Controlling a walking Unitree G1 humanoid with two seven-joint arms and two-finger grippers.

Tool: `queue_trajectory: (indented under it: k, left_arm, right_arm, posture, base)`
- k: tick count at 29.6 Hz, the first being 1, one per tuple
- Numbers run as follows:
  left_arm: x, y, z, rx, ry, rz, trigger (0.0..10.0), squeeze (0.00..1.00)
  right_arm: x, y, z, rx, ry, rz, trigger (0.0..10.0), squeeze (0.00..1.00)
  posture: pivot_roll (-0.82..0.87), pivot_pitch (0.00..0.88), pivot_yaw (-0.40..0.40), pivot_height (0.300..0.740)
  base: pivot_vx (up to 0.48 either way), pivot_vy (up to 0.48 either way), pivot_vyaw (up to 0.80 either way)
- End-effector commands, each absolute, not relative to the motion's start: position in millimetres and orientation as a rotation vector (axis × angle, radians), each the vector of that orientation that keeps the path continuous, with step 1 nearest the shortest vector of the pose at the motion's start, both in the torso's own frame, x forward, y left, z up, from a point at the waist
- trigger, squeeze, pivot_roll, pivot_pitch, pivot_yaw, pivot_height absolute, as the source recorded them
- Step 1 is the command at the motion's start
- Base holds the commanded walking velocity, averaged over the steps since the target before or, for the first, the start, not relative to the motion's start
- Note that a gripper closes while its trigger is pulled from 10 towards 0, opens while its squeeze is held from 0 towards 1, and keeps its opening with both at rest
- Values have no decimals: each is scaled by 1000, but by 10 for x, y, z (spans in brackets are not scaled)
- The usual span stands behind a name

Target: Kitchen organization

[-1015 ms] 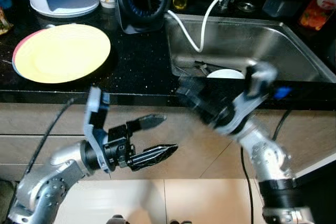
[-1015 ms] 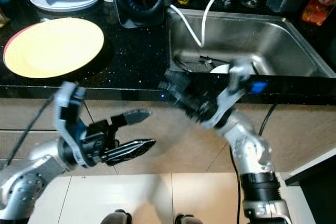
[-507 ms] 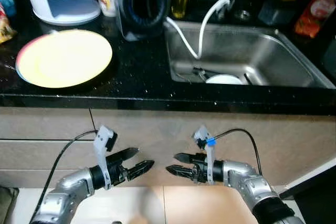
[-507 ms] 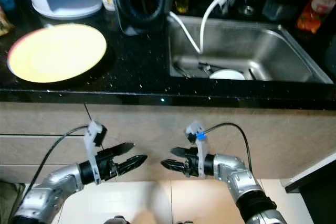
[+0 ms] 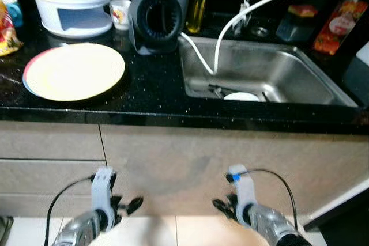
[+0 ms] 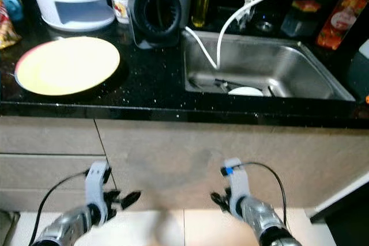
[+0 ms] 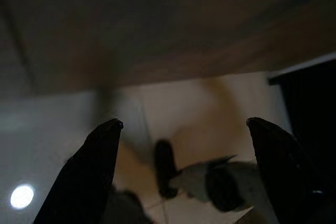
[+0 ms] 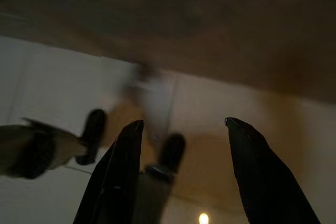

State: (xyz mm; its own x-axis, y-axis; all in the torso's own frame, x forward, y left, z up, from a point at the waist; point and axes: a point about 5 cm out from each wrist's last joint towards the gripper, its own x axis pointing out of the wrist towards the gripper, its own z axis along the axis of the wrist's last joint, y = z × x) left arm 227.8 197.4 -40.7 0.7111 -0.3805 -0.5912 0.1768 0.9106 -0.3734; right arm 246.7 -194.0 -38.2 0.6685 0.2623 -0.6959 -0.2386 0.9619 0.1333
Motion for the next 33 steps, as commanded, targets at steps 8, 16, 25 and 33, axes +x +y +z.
queue_trajectory:
  k: [8,16,25,33]
  left_arm:
    - [2005,2020,-655,-280,831,-171,10000,0]
    - [1830,2075,-761,-282,892,-75,10000,0]
    - [1557,2133,-890,-296,963,38,10000,0]
    - [1537,2092,-910,-307,971,57,10000,0]
  right_arm:
    - [2073,-2241,-648,92,914,-92,10000,0]
    - [1829,-2314,-770,114,987,-220,10000,0]
    - [1529,-2305,-909,52,1095,-256,10000,0]
    - [1465,-2296,-937,33,1120,-275,10000,0]
  posture:
    - [146,0,-79,740]
    - [150,0,-76,740]
    - [137,0,-61,740]
    - [130,0,-56,740]
  base:
    - [0,0,0]
    - [0,0,0]
    - [0,0,0]
    - [0,0,0]
